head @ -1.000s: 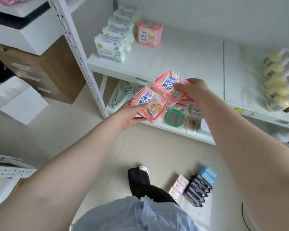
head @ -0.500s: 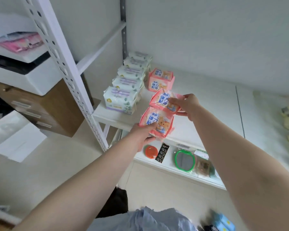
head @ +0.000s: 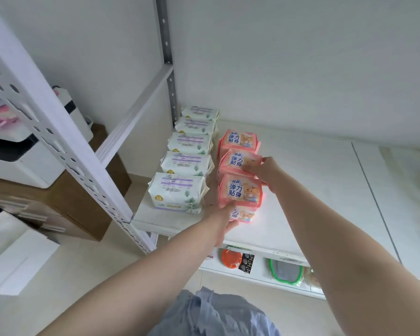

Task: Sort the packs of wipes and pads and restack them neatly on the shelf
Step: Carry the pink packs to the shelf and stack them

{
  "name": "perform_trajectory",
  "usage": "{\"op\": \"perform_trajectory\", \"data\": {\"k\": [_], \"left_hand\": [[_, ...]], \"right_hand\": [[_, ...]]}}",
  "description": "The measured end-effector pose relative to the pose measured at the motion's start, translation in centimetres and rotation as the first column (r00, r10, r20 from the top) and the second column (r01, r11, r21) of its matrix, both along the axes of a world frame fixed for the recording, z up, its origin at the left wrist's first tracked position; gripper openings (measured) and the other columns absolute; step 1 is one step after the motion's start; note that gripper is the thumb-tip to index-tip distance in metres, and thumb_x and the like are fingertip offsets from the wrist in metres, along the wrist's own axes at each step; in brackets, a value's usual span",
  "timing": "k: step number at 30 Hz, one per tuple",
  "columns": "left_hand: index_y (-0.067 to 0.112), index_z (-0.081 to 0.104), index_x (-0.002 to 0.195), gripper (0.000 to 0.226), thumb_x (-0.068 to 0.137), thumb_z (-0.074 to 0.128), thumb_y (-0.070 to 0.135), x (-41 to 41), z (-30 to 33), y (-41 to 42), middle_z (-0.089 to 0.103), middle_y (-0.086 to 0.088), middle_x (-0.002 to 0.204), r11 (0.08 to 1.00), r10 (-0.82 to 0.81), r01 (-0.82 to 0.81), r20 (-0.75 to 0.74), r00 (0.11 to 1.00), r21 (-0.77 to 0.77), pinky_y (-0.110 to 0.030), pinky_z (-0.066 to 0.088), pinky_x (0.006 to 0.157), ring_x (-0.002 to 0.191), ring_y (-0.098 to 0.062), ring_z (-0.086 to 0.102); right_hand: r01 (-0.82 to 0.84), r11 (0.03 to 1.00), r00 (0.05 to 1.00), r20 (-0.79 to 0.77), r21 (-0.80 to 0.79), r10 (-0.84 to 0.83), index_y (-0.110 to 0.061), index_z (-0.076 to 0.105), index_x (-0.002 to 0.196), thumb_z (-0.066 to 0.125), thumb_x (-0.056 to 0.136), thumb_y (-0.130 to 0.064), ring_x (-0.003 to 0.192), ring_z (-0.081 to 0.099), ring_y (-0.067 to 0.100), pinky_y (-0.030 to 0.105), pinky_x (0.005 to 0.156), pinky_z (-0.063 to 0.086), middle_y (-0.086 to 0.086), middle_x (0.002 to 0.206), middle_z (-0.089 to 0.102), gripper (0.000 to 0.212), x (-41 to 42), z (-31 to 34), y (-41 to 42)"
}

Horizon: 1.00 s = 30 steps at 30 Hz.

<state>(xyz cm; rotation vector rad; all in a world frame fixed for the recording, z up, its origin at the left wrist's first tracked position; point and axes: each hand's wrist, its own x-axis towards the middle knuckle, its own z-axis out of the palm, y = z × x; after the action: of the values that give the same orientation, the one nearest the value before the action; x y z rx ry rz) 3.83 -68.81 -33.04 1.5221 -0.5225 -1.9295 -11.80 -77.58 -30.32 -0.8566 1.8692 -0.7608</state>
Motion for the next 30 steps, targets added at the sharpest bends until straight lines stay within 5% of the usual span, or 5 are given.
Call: {"op": "perform_trajectory", "data": {"k": [6, 15, 20, 23, 30], "left_hand": [[0.017, 0.054, 0.111, 0.018, 0.093, 0.060, 0.020, -0.5, 0.8, 0.1, 0.061, 0.005, 0.099, 0.997, 0.072, -0.072, 0.016, 0.997, -0.003, -0.034, 0.055, 0.092, 0.082, -0.014, 0.067], [0.025, 0.026, 0.142, 0.067, 0.089, 0.067, 0.019, -2.6, 0.9, 0.6, 0.056, -0.001, 0.121, 0.973, 0.226, -0.221, -0.097, 0.969, 0.061, -0.044, 0.058, 0.083, 0.059, -0.013, 0.067], [0.020, 0.032, 0.137, 0.060, 0.088, 0.066, 0.010, -2.9, 0.7, -0.2, 0.057, -0.010, 0.127, 0.954, 0.299, -0.289, -0.147, 0.943, 0.084, -0.046, 0.057, 0.085, 0.075, -0.021, 0.065], [0.024, 0.029, 0.140, 0.062, 0.090, 0.065, 0.014, -2.9, 0.6, -0.6, 0.063, -0.001, 0.107, 0.947, 0.317, -0.308, -0.137, 0.938, 0.088, -0.046, 0.056, 0.088, 0.069, -0.016, 0.066], [0.027, 0.042, 0.122, 0.036, 0.092, 0.062, 0.023, -2.8, 1.3, -1.8, 0.060, -0.001, 0.089, 0.953, 0.292, -0.287, -0.041, 0.955, 0.098, -0.043, 0.057, 0.087, 0.076, -0.020, 0.066]], "right_hand": [[0.007, 1.000, 0.999, 0.040, -0.030, -0.006, -0.009, 0.023, 0.148, 0.080, 0.078, -0.029, 0.095, 0.063, 0.024, 0.040, 0.078, 0.056, 0.009, 0.128, 0.056, 0.093, -0.5, -0.8, -0.1], [-0.067, 0.996, 0.997, 0.043, -0.057, 0.069, -0.039, 0.001, 0.151, 0.077, 0.080, -0.032, 0.114, 0.058, 0.035, 0.058, 0.087, 0.052, 0.010, 0.138, 0.051, 0.104, -1.3, 0.2, -2.8], [-0.185, 0.978, 0.981, 0.039, -0.102, 0.189, -0.037, 0.022, 0.145, 0.075, 0.082, -0.015, 0.098, 0.066, 0.032, 0.060, 0.079, 0.055, 0.004, 0.115, 0.061, 0.085, -0.3, 0.3, -4.5], [-0.189, 0.976, 0.980, 0.045, -0.108, 0.194, -0.035, 0.025, 0.145, 0.076, 0.081, -0.014, 0.091, 0.067, 0.027, 0.058, 0.078, 0.056, -0.003, 0.101, 0.059, 0.084, 0.0, 0.1, -5.3], [-0.142, 0.982, 0.986, 0.073, -0.128, 0.152, -0.031, 0.003, 0.153, 0.076, 0.082, -0.015, 0.097, 0.067, 0.026, 0.053, 0.078, 0.057, -0.001, 0.116, 0.056, 0.103, 0.1, 0.1, -6.4]]}}
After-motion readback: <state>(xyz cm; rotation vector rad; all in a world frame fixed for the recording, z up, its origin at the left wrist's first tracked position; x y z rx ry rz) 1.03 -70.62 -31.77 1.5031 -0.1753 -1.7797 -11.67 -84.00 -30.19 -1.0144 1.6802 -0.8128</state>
